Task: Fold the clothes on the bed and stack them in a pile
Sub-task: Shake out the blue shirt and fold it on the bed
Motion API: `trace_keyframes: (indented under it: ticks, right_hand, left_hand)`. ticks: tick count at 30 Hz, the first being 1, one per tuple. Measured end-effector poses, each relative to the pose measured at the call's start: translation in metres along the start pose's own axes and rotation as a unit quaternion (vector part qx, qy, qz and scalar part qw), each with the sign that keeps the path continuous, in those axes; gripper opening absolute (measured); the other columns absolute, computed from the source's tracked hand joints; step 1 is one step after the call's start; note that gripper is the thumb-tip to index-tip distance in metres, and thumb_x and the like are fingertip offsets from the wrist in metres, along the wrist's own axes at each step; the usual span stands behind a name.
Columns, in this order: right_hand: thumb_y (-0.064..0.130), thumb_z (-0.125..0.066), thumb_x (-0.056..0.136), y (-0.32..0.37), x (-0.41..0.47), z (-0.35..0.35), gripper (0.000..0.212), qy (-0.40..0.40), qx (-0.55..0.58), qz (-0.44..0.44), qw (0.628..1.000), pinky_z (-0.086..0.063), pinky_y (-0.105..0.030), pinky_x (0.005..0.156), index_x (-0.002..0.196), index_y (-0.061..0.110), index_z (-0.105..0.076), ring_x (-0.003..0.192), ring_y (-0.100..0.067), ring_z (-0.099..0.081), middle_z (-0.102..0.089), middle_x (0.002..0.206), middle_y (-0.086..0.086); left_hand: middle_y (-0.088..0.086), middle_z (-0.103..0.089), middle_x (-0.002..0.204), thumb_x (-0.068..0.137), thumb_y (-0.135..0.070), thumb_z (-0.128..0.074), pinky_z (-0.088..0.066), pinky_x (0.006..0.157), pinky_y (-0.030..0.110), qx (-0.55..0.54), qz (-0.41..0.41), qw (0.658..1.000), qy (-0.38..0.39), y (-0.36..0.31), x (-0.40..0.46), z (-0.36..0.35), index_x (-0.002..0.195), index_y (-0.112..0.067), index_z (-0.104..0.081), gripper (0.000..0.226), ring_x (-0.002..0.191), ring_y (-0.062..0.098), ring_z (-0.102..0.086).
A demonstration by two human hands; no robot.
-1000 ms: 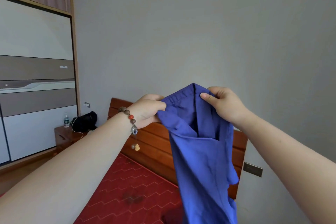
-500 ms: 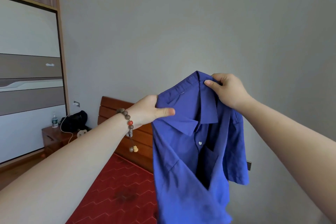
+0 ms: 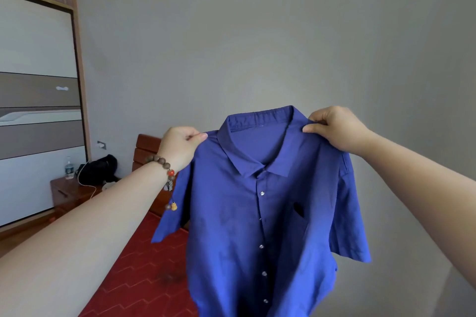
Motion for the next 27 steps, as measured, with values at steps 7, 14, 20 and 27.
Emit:
trace_keyframes:
  ticks: [7,14,20,27]
  right_hand:
    - [0.019,-0.059,0.092,-0.003,-0.023,0.005,0.021,-0.246,0.061,-0.059,0.966,-0.028,-0.025,0.056,0.072,0.015,-0.058,0.06,-0.016,-0.043,-0.054,0.061,0.005]
    - [0.011,-0.054,0.096,-0.008,-0.034,-0.055,0.02,-0.149,0.073,-0.082,0.983,-0.025,-0.028,0.061,0.085,-0.001,-0.066,0.073,-0.029,-0.051,-0.064,0.076,-0.014]
    - [0.016,-0.062,0.092,-0.022,-0.028,-0.088,0.017,0.047,-0.028,-0.139,0.989,-0.033,-0.028,0.065,0.084,0.004,-0.07,0.078,-0.022,-0.051,-0.061,0.081,-0.007]
    - [0.014,-0.052,0.1,-0.031,-0.054,-0.098,0.029,0.042,0.35,-0.21,0.912,-0.041,-0.025,0.057,0.072,0.009,-0.058,0.063,-0.015,-0.049,-0.057,0.068,-0.004]
  left_hand:
    - [0.003,-0.056,0.057,0.091,-0.024,-0.061,-0.037,0.057,0.022,-0.02,-0.138,0.982,-0.125,-0.036,0.005,0.02,0.073,-0.009,-0.065,0.024,0.054,0.006,-0.043]
    - [0.021,-0.06,0.068,0.093,-0.016,-0.061,-0.032,0.061,0.036,0.101,-0.059,0.99,-0.075,-0.002,0.005,0.01,0.074,0.005,-0.065,0.029,0.065,0.03,-0.049]
    - [0.014,-0.071,0.089,0.088,-0.011,-0.068,-0.037,0.072,0.023,0.209,-0.031,0.972,0.105,0.026,-0.008,-0.014,0.089,0.001,-0.073,0.013,0.086,0.026,-0.062]
    - [0.008,-0.064,0.076,0.096,0.004,-0.051,-0.049,0.06,0.02,-0.119,0.16,0.969,0.147,0.05,-0.032,-0.016,0.097,0.008,-0.064,0.013,0.063,0.01,-0.056]
Point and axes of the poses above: each hand's wrist, its own x-axis towards the middle knuckle, its own z-axis out of the back of the hand, y = z × x, the point moved 5 cm from there along x, towards the middle knuckle
